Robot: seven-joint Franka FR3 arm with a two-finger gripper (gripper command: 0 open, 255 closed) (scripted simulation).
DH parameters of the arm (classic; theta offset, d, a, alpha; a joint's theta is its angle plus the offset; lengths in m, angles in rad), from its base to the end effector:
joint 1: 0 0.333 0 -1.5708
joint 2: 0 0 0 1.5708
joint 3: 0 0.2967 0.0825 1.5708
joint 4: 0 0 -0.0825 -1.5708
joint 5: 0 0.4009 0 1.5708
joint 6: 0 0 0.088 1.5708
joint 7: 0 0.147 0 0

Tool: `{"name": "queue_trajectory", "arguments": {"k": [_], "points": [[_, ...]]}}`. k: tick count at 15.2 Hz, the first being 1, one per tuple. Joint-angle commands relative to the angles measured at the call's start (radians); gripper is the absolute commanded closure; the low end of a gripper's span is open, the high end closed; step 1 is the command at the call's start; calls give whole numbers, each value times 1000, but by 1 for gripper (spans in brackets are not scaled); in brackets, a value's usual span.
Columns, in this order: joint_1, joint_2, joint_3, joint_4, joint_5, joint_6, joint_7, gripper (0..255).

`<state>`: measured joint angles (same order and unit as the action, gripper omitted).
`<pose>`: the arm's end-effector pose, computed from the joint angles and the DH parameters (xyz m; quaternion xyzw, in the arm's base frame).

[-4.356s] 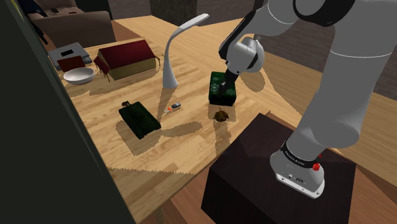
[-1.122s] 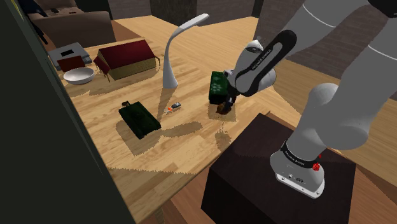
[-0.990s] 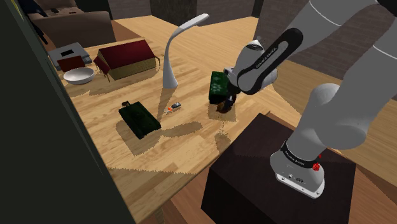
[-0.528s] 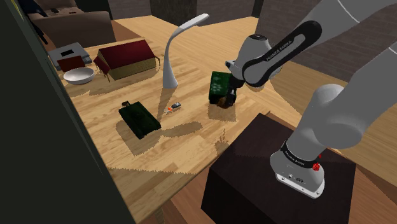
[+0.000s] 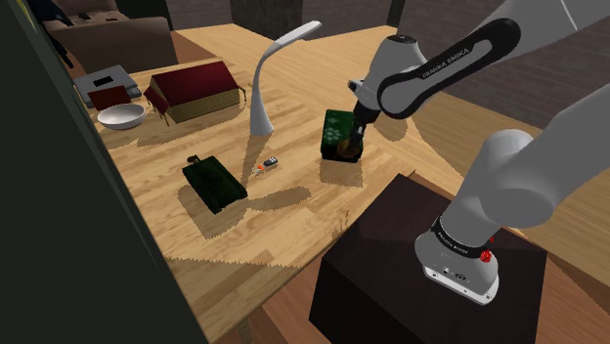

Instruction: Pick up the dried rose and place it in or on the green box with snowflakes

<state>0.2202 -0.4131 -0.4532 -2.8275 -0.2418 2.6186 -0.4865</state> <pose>0.3928 -0.0642 0.2534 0.9682 0.2324 0.0920 0.0128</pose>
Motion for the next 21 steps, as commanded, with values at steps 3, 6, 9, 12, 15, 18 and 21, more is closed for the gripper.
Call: {"name": "queue_trajectory", "arguments": {"k": [3, 6, 9, 12, 15, 18, 21], "points": [[6, 25, -40, 65, 19, -35, -56, 255], [32, 100, -113, 160, 69, -53, -153, 255], [62, 181, -184, 262, 140, -75, -258, 255], [91, 272, -249, 372, 235, -106, -373, 255], [102, 378, -299, 490, 353, -149, -497, 255], [79, 495, -322, 619, 477, -207, -618, 255], [17, 620, -316, 767, 590, -283, -721, 255]]}}
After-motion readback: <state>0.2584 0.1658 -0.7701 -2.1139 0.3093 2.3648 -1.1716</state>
